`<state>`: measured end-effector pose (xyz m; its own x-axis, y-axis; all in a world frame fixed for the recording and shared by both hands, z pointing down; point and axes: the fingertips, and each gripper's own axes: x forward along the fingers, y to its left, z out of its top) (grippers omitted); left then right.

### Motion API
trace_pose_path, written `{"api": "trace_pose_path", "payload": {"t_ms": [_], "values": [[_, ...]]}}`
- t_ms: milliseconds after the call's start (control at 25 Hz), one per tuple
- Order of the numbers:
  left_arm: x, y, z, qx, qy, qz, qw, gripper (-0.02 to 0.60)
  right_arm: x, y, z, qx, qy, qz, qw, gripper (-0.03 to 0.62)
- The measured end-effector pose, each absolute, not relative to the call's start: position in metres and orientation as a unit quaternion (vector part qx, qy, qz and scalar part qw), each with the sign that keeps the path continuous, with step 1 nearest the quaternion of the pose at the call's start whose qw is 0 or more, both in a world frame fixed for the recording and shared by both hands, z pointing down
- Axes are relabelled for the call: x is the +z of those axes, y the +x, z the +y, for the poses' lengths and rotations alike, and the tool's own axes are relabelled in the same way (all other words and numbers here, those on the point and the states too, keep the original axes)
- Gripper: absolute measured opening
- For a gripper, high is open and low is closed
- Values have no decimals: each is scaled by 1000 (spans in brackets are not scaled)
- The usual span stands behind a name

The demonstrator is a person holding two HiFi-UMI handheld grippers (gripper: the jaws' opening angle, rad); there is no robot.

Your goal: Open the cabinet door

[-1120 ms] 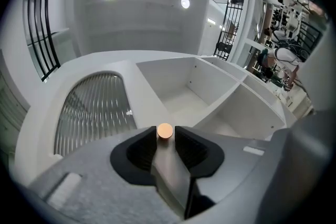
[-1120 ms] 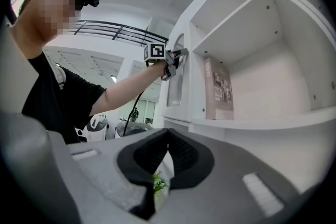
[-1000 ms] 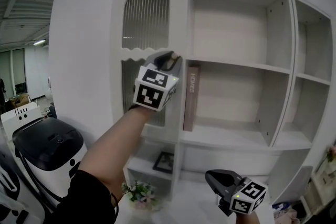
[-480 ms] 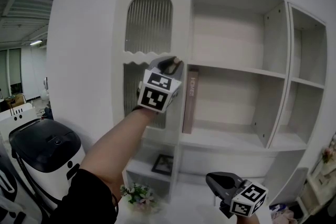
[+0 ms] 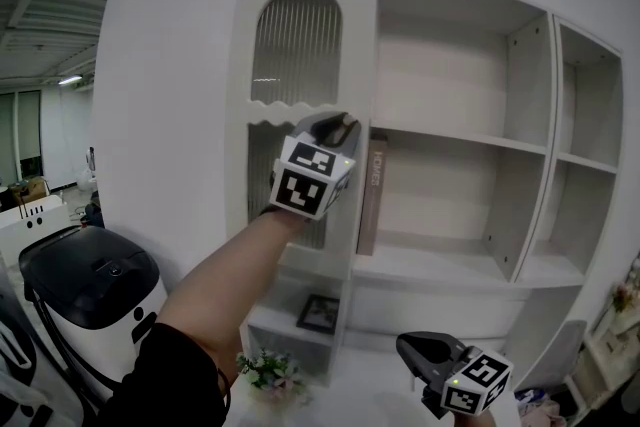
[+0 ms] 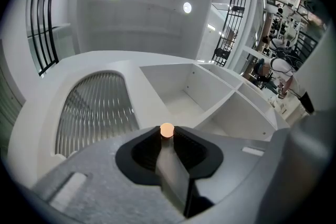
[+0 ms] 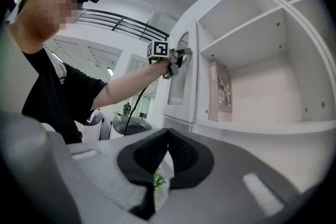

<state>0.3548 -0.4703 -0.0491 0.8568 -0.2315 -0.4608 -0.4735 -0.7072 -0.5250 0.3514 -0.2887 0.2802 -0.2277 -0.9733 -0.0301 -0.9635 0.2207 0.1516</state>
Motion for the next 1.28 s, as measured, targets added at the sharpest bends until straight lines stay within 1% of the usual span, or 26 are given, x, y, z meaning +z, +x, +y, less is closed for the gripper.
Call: {"api": "trace_pose_path", "payload": {"t_ms": [880,1280], "values": [[-49,268,-429,215,-922,100,307,75,296,269,-300,-52,621,-782,31,2],[-49,226,-421,231,-928,70,283,75,296,245,-294,-53,636,-770,6,2]]}}
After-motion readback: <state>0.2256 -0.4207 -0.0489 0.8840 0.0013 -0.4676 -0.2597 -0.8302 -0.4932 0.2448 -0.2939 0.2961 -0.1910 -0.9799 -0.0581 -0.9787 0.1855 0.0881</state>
